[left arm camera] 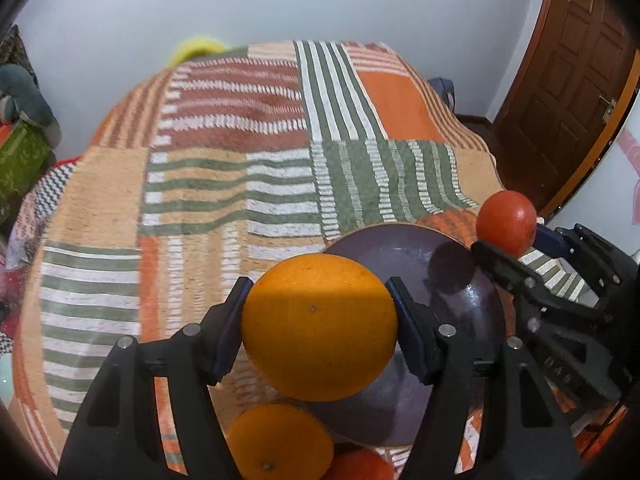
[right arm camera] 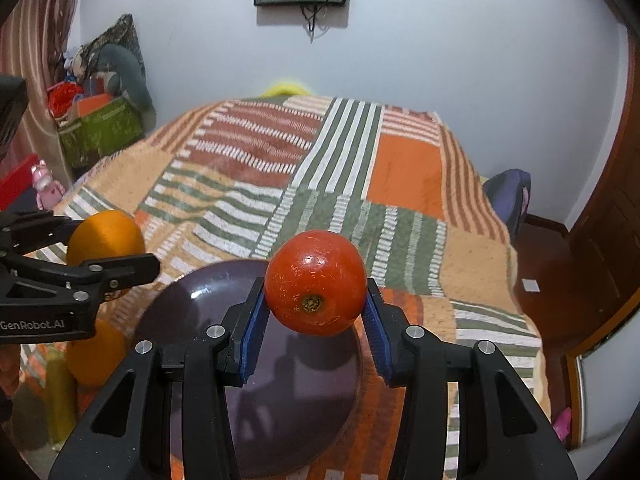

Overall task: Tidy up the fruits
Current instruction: 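Carry the orange with the left tool while the right tool carries the tomato to the purple plate, then open both tools to release orange and tomato onto the plate, then withdraw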

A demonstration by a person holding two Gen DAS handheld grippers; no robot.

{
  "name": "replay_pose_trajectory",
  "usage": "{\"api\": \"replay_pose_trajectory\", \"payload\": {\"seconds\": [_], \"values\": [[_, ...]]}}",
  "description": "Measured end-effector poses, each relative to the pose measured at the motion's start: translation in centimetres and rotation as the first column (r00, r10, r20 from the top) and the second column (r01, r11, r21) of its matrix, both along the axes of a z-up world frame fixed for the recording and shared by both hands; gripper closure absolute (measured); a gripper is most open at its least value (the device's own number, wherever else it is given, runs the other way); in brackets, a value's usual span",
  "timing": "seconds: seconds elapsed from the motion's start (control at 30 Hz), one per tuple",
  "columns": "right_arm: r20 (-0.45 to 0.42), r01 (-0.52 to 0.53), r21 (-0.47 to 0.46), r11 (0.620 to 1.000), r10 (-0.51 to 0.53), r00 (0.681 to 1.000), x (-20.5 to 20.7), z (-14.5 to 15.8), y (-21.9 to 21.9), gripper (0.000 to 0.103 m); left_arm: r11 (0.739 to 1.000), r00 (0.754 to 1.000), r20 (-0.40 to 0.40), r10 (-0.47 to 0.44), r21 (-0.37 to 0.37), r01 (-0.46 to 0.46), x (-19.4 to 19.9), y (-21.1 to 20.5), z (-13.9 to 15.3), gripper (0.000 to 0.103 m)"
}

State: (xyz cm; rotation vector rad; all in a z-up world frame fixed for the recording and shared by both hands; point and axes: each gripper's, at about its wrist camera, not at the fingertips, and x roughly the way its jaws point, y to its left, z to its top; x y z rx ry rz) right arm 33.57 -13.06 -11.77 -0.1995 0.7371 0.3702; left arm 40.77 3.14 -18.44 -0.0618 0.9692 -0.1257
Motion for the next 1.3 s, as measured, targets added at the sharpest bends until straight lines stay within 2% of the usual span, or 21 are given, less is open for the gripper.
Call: {"api": "replay_pose_trajectory", "payload": {"seconds": [0.27,0.6,0.77,0.87,1.0,1.13,1.3], "values": [[-0.055,-0.05,-0.045,0.998,0.048,0.997,1.4,-1.8,1.1,0.061,1.0,0.996,-0.084,-0.009,-0.029,0.006,2.4,-0.4,-2.3,0.037],[-0.15,-0.085,-0.097,0.992,0.07,0.986,2.7,-4.2,2.0,0.061,0.998,0.988,-0.146,-0.044,0.032,0.049,3.6,-2.0,-4.1,0.037],[-0.182,-0.105,-0.101,0.989,0.085,0.98,2.7,-4.8,2.3,0.061,0.998,0.984,-0.175,-0.041,0.033,0.047,3.7,-2.2,-5.0,0.037],[-0.183,-0.107,-0.116,0.987,0.085,0.979,2.7,-5.1,2.5,0.061,0.997,0.988,-0.145,-0.048,0.049,0.055,3.4,-2.4,-4.6,0.036],[-0.189,-0.107,-0.119,0.987,0.083,0.978,2.8,-5.4,2.6,0.059,0.995,0.994,-0.097,-0.056,0.082,0.064,3.0,-2.7,-3.4,0.026],[-0.141,-0.092,-0.116,0.989,0.075,0.987,2.2,-4.4,2.4,0.036,0.995,0.997,-0.064,-0.047,0.088,0.053,2.4,-2.2,-2.3,0.026],[-0.097,-0.089,-0.123,0.988,0.077,0.992,1.1,-2.8,2.4,0.033,0.996,1.0,-0.018,-0.025,0.084,0.026,1.0,-1.3,-0.3,0.026]]}}
